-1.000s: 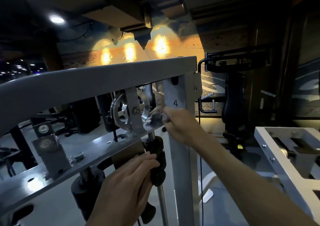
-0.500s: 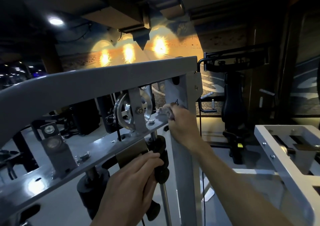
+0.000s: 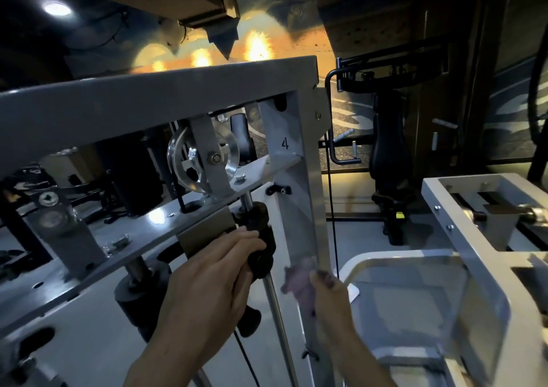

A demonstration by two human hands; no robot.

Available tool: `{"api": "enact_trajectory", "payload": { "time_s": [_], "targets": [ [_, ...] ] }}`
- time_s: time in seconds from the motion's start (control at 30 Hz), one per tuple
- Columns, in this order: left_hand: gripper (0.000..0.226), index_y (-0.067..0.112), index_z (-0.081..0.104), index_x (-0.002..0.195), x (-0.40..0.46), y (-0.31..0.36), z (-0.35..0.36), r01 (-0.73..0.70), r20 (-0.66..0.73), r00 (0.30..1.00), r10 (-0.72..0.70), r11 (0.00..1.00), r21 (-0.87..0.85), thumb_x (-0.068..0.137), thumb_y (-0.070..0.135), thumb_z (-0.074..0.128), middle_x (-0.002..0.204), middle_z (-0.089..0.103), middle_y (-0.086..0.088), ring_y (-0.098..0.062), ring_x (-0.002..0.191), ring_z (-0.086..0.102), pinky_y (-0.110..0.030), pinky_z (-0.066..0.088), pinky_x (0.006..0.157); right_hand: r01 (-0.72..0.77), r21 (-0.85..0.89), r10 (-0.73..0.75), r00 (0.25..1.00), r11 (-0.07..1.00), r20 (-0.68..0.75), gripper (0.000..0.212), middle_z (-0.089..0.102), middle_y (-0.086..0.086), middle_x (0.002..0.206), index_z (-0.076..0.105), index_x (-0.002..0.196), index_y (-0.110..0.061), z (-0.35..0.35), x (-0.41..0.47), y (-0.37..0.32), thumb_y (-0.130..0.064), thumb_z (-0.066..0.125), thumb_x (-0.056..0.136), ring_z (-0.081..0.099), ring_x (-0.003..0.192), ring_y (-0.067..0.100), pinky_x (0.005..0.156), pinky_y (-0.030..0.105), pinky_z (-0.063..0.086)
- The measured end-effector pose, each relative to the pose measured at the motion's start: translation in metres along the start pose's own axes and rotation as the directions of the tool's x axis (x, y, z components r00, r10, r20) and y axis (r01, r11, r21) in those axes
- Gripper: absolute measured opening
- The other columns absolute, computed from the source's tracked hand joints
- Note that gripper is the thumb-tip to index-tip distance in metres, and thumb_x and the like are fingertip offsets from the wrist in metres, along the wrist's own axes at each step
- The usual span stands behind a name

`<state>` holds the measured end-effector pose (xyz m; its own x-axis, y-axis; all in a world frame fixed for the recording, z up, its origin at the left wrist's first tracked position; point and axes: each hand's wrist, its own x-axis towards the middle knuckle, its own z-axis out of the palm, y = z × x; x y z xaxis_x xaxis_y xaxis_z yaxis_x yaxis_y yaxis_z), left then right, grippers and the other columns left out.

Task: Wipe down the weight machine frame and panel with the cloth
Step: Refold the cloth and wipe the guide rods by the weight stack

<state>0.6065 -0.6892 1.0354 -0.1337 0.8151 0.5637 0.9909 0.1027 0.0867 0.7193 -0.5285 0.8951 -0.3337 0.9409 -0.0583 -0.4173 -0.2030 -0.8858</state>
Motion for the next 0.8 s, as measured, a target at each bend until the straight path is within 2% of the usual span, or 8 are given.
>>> {"api": "enact_trajectory", "payload": {
  "time_s": [0.1,0.27,0.37,0.47,0.57,0.63,0.7,0.8],
  "targets": [
    [0.038,0.036,0.066,0.125,0.001,-0.001,0.001,-0.013,-0.018,1.000,0.012,1.000,-0.001,0.095,0.013,0.056,0.136,0.063,0.020,-0.003,0.131,0.055,-0.021,0.045,0.099,-0.051,0.233,0.083,0.988,0.971,-0.128,0.043,0.073,0.004,0.067,0.067,0.090,0.004,-0.013,0.020,-0.012,-0.034,0.085,0.082,0.066,0.069,0.019,0.056,0.020,0.052],
    [0.038,0.036,0.065,0.123,-0.001,0.001,0.002,-0.039,-0.039,0.999,0.038,0.999,-0.019,0.096,0.028,0.040,0.134,0.064,0.019,-0.005,0.128,0.057,-0.023,0.048,0.095,-0.205,0.065,0.204,0.979,0.977,0.026,0.025,0.074,0.022,0.096,0.067,0.114,0.010,-0.024,0.015,-0.024,0.009,0.064,0.090,0.069,0.087,0.034,0.077,0.040,0.053],
    [0.037,0.037,0.064,0.123,0.000,0.002,0.002,-0.029,-0.054,0.998,0.028,0.999,-0.018,0.095,0.028,0.042,0.133,0.064,0.019,-0.005,0.127,0.058,-0.025,0.052,0.087,-0.165,-0.190,0.188,0.976,0.968,0.109,0.030,0.077,0.016,0.101,0.069,0.118,-0.001,-0.028,0.010,-0.021,0.008,0.064,0.090,0.073,0.091,0.031,0.077,0.040,0.058],
    [0.037,0.036,0.065,0.124,0.000,0.002,0.002,-0.031,-0.061,0.998,0.030,0.999,-0.012,0.095,0.016,0.052,0.133,0.064,0.018,-0.004,0.126,0.058,-0.025,0.051,0.086,-0.133,-0.401,0.236,0.947,0.906,0.219,0.034,0.077,0.007,0.106,0.068,0.122,-0.017,-0.034,-0.001,-0.023,-0.005,0.071,0.091,0.074,0.100,0.026,0.092,0.045,0.061],
    [0.037,0.036,0.065,0.124,0.001,0.003,0.001,-0.041,-0.074,0.997,0.038,0.999,-0.034,0.095,0.014,0.055,0.133,0.064,0.019,-0.004,0.127,0.057,-0.027,0.052,0.091,0.049,-0.695,0.301,0.878,0.717,0.371,0.009,0.078,0.000,0.093,0.077,0.100,-0.027,-0.036,-0.016,-0.035,-0.023,0.070,0.094,0.075,0.090,0.019,0.083,0.034,0.060],
    [0.034,0.036,0.067,0.123,0.000,0.005,-0.006,-0.038,-0.093,0.995,0.024,0.987,-0.155,0.098,0.016,0.054,0.134,0.063,0.024,0.002,0.126,0.056,-0.024,0.055,0.092,0.161,-0.791,0.323,0.851,0.591,0.414,0.012,0.078,-0.005,0.089,0.078,0.094,-0.031,-0.037,-0.029,-0.043,-0.039,0.069,0.094,0.075,0.087,0.017,0.082,0.036,0.061],
    [0.029,0.029,0.071,0.119,-0.010,0.008,-0.012,-0.074,-0.150,0.988,0.020,0.927,-0.369,0.102,0.012,0.054,0.129,0.066,0.022,0.002,0.123,0.060,-0.021,0.053,0.092,0.183,-0.794,0.302,0.857,0.580,0.418,0.013,0.077,-0.006,0.088,0.078,0.091,-0.034,-0.037,-0.041,-0.051,-0.044,0.070,0.092,0.074,0.086,0.017,0.082,0.041,0.061],
    [0.023,0.025,0.072,0.113,-0.042,0.024,-0.008,-0.102,-0.158,0.987,0.016,0.824,-0.558,0.102,0.018,0.054,0.110,0.073,0.012,-0.012,0.103,0.071,-0.025,0.056,0.083,0.260,-0.755,0.234,0.847,0.602,0.478,0.014,0.076,-0.011,0.092,0.077,0.093,-0.031,-0.036,-0.061,-0.069,-0.043,0.071,0.092,0.072,0.089,0.008,0.080,0.032,0.058]
  ]
}}
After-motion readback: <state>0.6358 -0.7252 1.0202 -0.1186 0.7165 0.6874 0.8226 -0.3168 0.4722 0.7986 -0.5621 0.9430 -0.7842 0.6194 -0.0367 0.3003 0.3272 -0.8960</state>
